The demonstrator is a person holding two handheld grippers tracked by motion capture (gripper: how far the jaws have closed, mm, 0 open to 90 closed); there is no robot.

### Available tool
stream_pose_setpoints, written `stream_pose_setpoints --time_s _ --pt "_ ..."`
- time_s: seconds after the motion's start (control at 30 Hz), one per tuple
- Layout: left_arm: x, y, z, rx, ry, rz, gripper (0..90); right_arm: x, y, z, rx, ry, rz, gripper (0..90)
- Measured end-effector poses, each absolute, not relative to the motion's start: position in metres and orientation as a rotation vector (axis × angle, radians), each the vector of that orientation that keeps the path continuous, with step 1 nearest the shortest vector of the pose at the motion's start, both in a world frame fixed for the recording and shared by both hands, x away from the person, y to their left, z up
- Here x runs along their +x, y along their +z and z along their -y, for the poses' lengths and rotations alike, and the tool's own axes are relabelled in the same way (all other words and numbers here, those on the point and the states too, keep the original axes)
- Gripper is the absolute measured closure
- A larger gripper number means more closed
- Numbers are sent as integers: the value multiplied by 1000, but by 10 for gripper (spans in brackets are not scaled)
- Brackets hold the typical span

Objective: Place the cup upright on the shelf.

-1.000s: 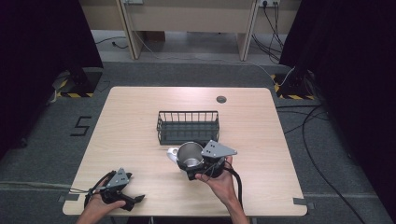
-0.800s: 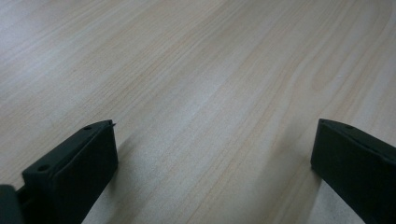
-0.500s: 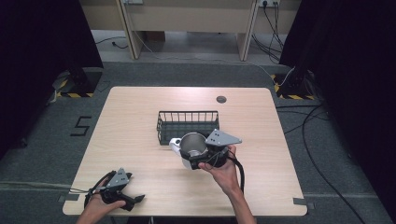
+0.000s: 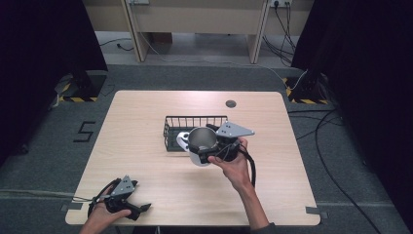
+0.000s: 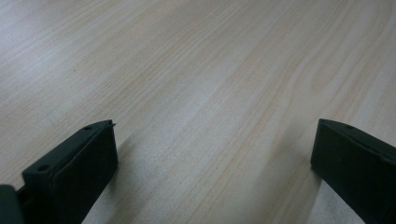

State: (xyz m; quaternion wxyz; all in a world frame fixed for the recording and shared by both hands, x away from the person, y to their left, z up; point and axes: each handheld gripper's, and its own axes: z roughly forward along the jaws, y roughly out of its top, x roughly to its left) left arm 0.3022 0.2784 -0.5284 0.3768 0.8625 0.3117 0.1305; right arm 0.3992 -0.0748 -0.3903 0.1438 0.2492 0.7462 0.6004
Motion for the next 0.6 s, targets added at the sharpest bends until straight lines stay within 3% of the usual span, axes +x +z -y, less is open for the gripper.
stream_pose_setpoints --time_s 0.6 --pt "302 -528 -278 2203 334 -798 0 436 -368 78 757 1692 -2126 62"
